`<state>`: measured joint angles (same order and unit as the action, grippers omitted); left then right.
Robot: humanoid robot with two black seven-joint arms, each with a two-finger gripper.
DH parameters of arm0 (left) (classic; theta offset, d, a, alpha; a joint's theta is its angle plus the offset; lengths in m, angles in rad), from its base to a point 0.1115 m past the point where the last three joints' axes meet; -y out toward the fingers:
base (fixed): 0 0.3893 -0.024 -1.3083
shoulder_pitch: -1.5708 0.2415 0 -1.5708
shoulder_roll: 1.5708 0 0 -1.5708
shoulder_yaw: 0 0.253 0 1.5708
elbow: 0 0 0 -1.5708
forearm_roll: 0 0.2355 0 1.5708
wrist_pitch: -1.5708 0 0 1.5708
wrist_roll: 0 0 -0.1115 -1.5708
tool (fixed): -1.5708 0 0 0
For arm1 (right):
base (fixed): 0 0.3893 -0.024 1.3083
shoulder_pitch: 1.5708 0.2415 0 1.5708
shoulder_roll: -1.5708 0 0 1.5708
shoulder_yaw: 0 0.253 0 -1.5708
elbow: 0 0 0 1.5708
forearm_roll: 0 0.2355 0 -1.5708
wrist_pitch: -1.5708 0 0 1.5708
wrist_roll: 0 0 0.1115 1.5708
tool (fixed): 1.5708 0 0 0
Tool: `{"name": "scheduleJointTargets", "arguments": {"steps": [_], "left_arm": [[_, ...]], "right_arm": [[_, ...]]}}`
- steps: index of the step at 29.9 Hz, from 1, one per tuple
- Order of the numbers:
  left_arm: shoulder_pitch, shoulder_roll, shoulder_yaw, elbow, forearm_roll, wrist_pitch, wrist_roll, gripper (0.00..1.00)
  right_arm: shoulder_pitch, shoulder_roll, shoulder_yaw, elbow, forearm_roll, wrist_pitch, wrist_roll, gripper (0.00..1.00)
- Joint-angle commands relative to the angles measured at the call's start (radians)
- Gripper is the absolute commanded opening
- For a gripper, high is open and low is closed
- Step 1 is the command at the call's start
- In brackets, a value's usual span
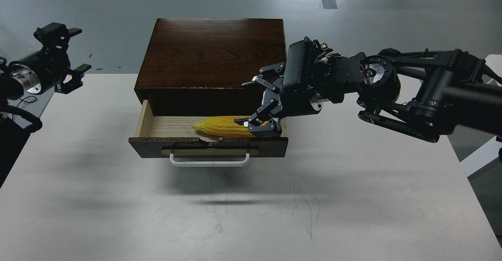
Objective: Put corn in drawer with both arms
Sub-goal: 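Lower the held corn into the open drawer, then open the right gripper and withdraw it from the drawer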
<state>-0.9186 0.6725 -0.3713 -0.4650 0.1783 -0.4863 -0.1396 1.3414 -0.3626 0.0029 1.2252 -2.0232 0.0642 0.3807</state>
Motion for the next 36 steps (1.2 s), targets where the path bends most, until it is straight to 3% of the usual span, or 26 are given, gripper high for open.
{"name": "scheduleJointTargets", "arguments": {"steps": [1,6,10,12,14,16,21,24,28,36], "left_arm": [[0.0,0.012,0.0,0.0,0.0,0.0,0.0,0.99],[-0.002,0.01,-0.001,0.0,0.0,-0.002,0.0,0.99],[-0.005,0.012,-0.006,0.0,-0.003,-0.002,0.003,0.99],[-0.005,0.012,-0.006,0.0,-0.01,-0.002,0.005,0.99],[-0.006,0.012,-0.009,0.0,-0.014,-0.002,0.005,0.99],[-0.005,0.012,-0.012,0.0,-0.016,-0.002,0.005,0.99],[-0.003,0.005,-0.015,0.0,-0.016,-0.002,0.005,0.99],[-0.002,-0.001,-0.015,0.002,-0.016,-0.002,0.003,0.99],[0.0,-0.005,-0.017,0.006,-0.017,-0.002,0.002,0.99],[0.0,-0.005,-0.023,0.006,-0.043,-0.002,0.002,0.99]], "right_arm": [[-0.001,0.001,0.089,-0.006,0.026,-0.001,-0.009,0.94],[0.004,-0.004,0.204,-0.067,0.196,0.003,-0.04,0.94],[-0.002,-0.047,0.275,-0.15,0.559,0.009,-0.103,0.94],[-0.013,-0.097,0.276,-0.179,0.827,0.009,-0.149,0.94],[-0.057,-0.16,0.278,-0.194,1.185,0.005,-0.231,0.94],[-0.103,-0.211,0.281,-0.193,1.407,0.005,-0.285,0.94],[-0.239,-0.257,0.327,-0.199,1.719,-0.003,-0.307,0.95],[-0.349,-0.253,0.423,-0.214,1.795,0.0,-0.319,0.98],[-0.51,-0.182,0.609,-0.23,1.804,0.011,-0.397,1.0],[-0.561,-0.05,0.646,-0.348,1.798,0.005,-0.41,1.0]]}}
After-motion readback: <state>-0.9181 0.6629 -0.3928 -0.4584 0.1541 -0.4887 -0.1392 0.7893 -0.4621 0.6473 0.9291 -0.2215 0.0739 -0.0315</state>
